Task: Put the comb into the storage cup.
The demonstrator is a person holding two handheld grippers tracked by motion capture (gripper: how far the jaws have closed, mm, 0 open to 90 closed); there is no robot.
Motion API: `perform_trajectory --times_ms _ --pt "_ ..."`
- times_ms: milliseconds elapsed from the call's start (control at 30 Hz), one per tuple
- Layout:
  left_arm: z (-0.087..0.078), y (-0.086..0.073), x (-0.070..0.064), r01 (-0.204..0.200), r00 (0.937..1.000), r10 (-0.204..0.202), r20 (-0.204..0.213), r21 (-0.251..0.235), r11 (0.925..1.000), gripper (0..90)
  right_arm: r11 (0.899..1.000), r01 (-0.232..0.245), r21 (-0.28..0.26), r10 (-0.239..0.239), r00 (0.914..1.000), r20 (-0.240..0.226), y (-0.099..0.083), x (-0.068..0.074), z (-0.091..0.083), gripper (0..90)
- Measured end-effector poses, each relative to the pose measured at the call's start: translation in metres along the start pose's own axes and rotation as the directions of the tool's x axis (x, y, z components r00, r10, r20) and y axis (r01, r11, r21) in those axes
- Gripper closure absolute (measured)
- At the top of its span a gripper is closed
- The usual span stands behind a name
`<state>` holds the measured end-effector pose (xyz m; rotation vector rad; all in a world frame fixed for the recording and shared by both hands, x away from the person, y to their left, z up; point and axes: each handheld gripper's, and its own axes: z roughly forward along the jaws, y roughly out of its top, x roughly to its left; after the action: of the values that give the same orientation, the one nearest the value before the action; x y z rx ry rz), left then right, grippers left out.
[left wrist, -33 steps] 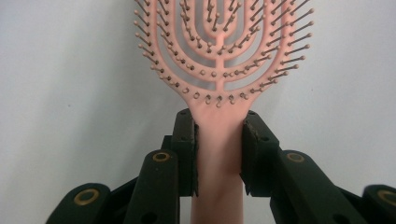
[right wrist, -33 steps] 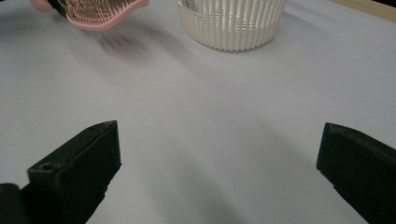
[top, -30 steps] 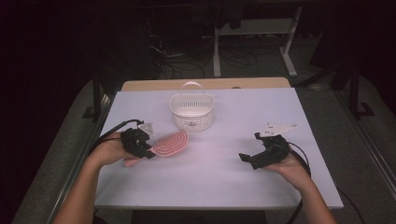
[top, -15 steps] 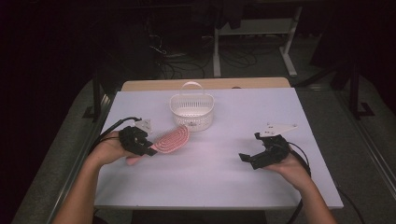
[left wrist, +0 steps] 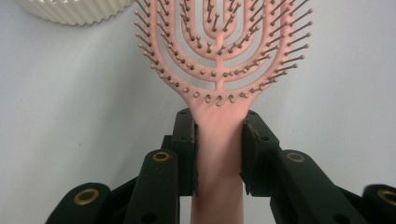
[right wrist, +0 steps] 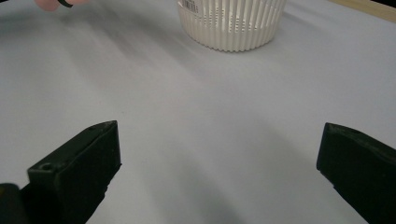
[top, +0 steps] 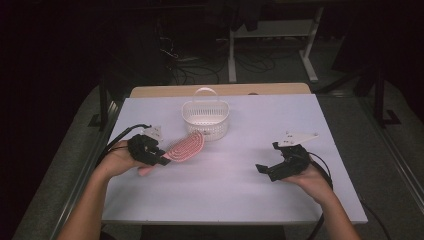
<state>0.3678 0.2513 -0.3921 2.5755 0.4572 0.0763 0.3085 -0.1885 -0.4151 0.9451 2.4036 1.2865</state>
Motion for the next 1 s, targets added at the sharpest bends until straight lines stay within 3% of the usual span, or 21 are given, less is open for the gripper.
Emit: perform_trajectory --times_ms 333,733,1000 --pt "-0.0005 0.0001 -0.0003 0.012 0.9999 -0.012 0.005 -0.081 0.9967 70.5 1.000 -0.001 -0.002 0.001 1.0000 0.001 -0.0001 -0.0004 -0.0005 0.0" --pt "-0.0002 0.0014 -0.0021 0.016 0.9997 -0.019 -0.018 -0.137 0.9904 70.5 1.000 0.000 -0.003 0.000 1.0000 0.002 0.0000 -0.0005 -0.0005 0.0" --pt "-0.0006 0.0024 -0.0028 0.029 0.9989 -0.036 -0.029 -0.197 0.9799 70.5 1.000 0.002 -0.002 -0.002 1.0000 0.003 0.0003 -0.0005 -0.0009 0.0"
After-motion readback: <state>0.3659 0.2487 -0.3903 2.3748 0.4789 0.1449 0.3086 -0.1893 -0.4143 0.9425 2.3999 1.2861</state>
